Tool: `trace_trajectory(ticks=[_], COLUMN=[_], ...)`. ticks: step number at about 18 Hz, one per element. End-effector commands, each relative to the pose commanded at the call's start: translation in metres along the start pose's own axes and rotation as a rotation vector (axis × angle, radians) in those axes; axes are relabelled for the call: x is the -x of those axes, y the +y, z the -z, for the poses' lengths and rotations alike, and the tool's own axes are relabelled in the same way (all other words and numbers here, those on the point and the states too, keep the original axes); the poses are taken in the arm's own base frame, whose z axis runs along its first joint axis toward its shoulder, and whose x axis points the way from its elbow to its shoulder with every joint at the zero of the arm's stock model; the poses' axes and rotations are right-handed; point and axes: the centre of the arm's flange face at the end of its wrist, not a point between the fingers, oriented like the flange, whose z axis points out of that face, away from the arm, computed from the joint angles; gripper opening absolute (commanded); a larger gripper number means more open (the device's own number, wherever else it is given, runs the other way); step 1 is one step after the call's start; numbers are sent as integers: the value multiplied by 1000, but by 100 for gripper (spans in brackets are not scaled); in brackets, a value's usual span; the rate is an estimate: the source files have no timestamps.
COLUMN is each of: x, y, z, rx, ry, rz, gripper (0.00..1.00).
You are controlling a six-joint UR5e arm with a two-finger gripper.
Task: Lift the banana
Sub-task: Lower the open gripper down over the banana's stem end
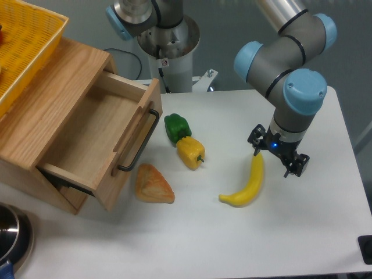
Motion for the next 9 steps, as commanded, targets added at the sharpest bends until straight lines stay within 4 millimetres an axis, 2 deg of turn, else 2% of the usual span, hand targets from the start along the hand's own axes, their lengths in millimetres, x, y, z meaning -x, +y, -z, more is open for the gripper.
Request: trace_trajectory(ticks=[3, 9], x=[0, 7], y=[-1, 1], z=[-1, -36], rx=[-1, -9], ry=[2, -28], rz=[2, 3], gripper=[100, 100])
